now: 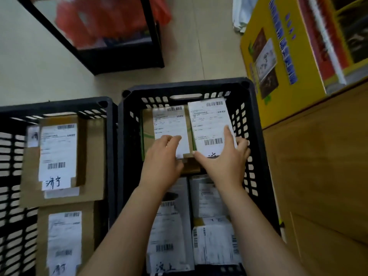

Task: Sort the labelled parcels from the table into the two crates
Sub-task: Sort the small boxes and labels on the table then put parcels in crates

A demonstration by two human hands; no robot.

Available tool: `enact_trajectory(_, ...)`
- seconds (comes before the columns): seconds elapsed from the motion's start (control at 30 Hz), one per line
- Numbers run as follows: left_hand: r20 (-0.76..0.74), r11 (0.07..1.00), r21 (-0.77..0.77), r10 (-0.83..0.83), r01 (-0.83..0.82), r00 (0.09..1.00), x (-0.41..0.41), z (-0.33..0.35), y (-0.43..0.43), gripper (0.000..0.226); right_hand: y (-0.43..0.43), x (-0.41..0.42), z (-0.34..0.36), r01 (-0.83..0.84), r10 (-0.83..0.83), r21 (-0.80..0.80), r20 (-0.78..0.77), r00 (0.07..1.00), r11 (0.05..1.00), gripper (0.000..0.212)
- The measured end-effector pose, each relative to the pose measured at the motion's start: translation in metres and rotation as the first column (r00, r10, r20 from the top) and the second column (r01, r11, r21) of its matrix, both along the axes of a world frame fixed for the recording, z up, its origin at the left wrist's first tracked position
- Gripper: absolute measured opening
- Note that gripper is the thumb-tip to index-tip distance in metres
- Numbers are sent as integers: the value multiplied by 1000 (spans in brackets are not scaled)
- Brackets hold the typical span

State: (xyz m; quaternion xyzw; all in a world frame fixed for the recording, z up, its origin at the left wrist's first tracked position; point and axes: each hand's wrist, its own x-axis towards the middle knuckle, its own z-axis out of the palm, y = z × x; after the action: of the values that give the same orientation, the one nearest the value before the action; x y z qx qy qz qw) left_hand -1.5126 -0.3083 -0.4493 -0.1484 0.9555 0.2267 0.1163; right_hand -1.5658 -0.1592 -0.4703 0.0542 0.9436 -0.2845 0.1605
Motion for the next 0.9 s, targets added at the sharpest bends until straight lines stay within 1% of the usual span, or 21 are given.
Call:
enact_trajectory(0.13,27,995,67,-70,68,997,-9,-8,1,78,-1,1,-13,0,1,-18,40,999,1000,110)
enact_trajectory(0.23,49,986,88,-144,140,988,-18,-13,7,85,3,-3,-13,-39,41,-30,72,997,999,95)
enact_trajectory(0.33,93,979,73,-199,192,976,-21,-23,11,85,6,-8,-14,-133,134,-24,90,987,991,82)
enact_trajectory(0.5,152,978,24,-210,209,966,-20,-29,19,88,9,-13,-14,-174,173,-8,158,972,985,78)
enact_trajectory(0.6,174,979,11,-204,205,963,-24,-14,20,85,12,-18,0,-232,222,35,176,959,972,74)
enact_trajectory(0.7,120,985,7,-173,173,978,-28,15,20,80,17,-24,32,-317,304,90,135,943,944,68)
enact_trajectory(0.9,-79,998,23,-56,58,995,-2,88,28,68,30,-17,119,-463,462,78,35,886,883,51)
